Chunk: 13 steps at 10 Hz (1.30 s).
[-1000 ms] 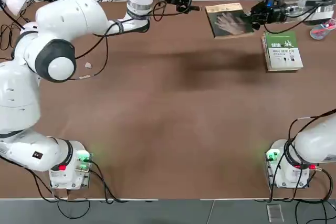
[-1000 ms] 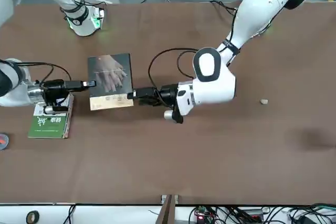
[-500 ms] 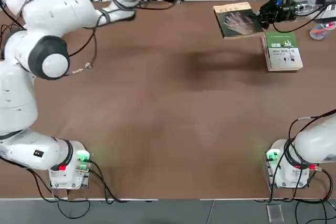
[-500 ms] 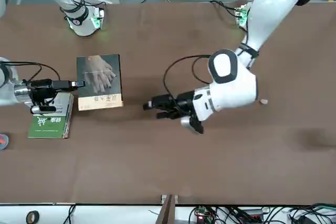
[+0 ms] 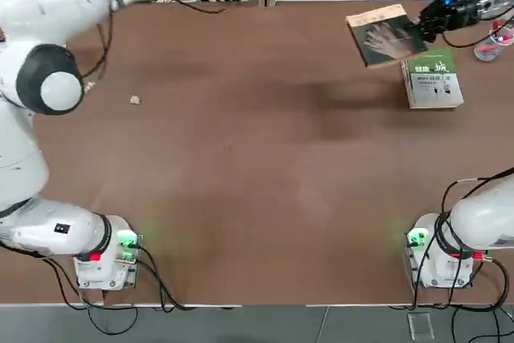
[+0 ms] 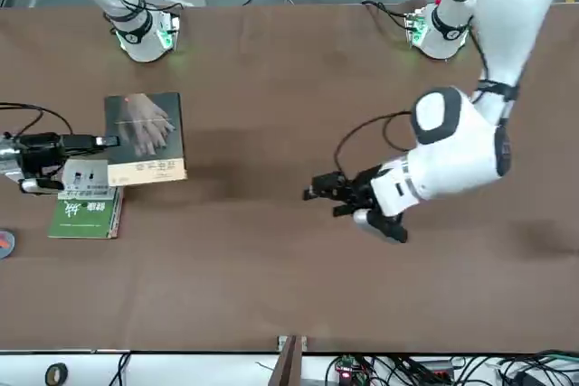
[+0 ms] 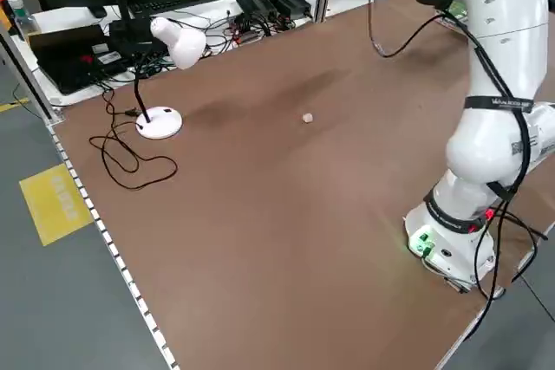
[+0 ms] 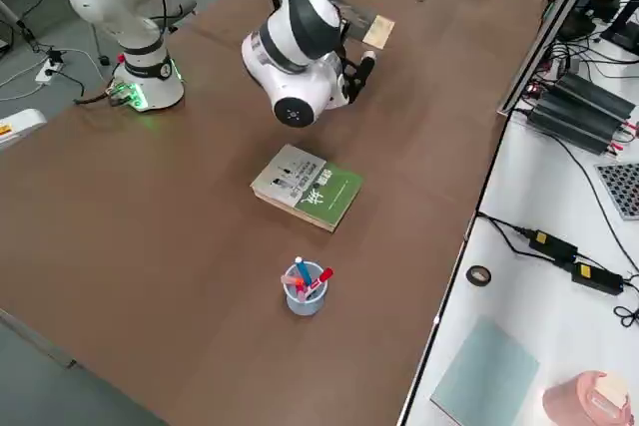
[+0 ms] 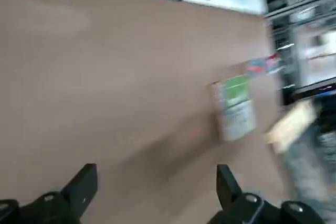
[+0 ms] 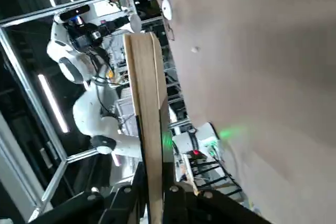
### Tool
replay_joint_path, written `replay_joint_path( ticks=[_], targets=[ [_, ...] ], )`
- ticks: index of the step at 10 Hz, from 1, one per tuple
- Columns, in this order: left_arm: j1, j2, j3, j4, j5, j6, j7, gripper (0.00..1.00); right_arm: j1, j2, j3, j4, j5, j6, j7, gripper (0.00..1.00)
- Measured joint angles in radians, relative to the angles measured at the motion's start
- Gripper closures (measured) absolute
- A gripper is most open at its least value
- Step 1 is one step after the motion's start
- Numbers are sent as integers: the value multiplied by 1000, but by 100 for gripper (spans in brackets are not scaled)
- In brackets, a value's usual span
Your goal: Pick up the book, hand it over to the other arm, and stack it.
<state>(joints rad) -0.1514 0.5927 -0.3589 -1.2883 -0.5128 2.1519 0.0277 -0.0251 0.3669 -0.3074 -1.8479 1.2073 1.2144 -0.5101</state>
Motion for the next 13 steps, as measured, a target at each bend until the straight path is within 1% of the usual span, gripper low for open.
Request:
replay_joint_path(
  ticks=[2, 4, 6, 8, 10, 13],
  targets=[
    [65, -30, 2, -1, 106, -112, -4, 0, -28, 9, -23, 19, -29, -29, -28, 85],
    [133, -55, 4, -2, 213, -218, -4, 0, -58, 23, -34, 41, -69, -32, -64, 85],
    [181, -86, 4, -3, 332, -287, -3, 0, -87, 45, -40, 67, -96, -32, -94, 85],
    [201, -118, 4, -3, 428, -337, -4, 0, -108, 61, -51, 97, -141, -31, -110, 85],
    [226, -142, 8, -6, 500, -374, -9, 0, -121, 74, -69, 130, -186, -31, -115, 85],
    [291, -177, 9, -7, 546, -447, -8, 0, -154, 95, -81, 168, -254, -29, -144, 85]
  ],
)
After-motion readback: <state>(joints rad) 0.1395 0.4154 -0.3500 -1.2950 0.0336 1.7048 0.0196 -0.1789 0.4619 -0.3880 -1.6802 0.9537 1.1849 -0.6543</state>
